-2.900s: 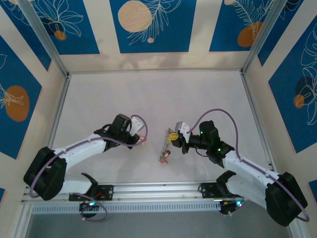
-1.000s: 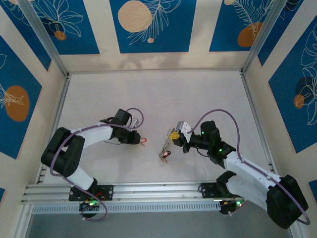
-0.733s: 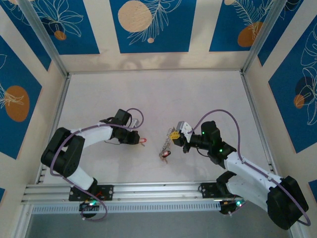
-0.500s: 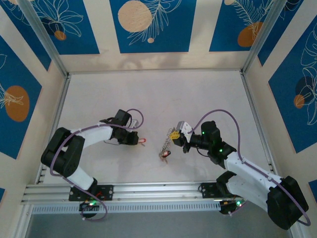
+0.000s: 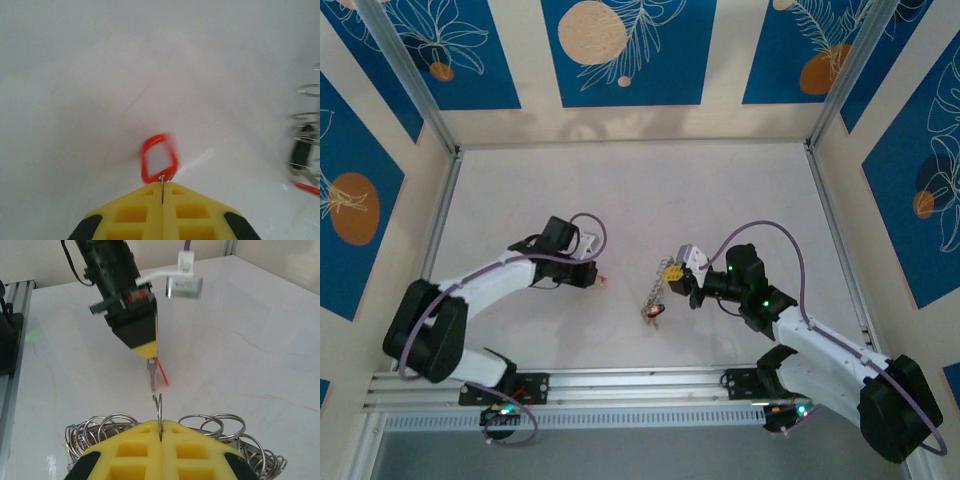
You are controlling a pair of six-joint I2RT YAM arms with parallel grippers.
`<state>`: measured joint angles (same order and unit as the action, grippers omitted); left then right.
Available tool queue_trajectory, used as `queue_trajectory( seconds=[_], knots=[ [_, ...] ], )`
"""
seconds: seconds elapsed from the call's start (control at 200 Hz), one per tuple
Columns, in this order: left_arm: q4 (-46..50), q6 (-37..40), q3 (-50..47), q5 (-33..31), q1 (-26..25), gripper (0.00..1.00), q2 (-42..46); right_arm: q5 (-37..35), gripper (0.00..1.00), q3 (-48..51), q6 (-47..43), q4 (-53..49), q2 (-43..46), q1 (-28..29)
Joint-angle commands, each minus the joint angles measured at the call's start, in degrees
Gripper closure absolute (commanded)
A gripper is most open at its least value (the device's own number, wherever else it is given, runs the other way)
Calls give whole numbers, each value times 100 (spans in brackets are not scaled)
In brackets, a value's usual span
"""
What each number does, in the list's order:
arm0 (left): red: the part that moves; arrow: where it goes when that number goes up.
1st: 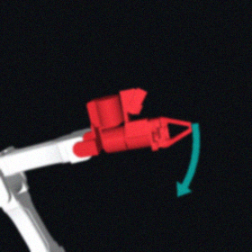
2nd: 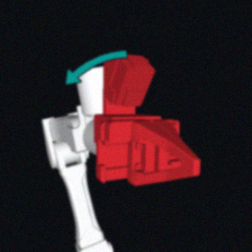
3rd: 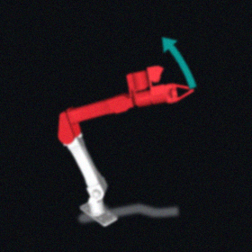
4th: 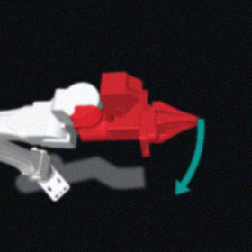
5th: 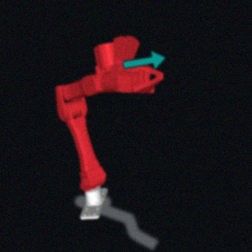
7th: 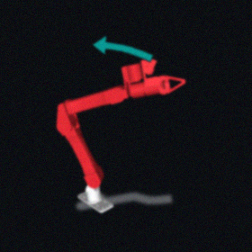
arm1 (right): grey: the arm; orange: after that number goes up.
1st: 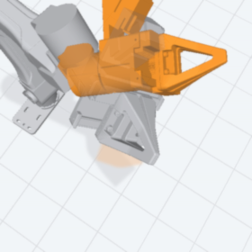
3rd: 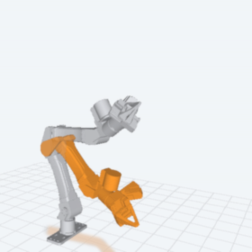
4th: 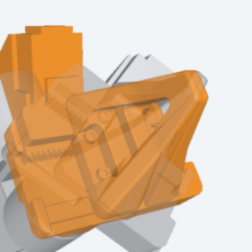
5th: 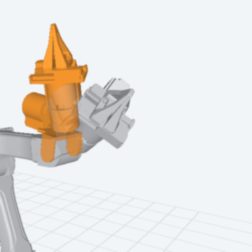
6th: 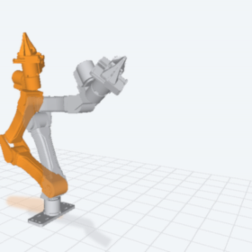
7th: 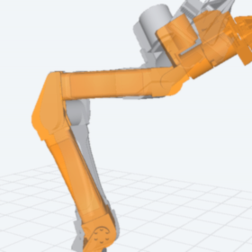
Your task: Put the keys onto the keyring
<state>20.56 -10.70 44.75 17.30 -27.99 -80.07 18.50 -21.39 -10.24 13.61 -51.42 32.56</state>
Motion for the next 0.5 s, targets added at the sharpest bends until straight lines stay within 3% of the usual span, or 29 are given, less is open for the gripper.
queue_trajectory(
  seconds=[0.0, 0.12, 0.27, 0.495],
  knots=[
    [-4, 958, 113, 455, -54, 100, 685, 292, 100, -131, 192, 117, 17, -21],
    [37, 1577, 283, 355, -138, 100, 1264, 411, 100, -265, 364, 132, -159, -21],
    [-193, 1991, 350, 694, -223, 100, 1701, 437, 100, -553, 722, 2, -490, -5],
    [-157, 2404, 511, 584, -599, 100, 1643, 667, 100, -870, 1075, 40, -1056, 176]
  ],
)
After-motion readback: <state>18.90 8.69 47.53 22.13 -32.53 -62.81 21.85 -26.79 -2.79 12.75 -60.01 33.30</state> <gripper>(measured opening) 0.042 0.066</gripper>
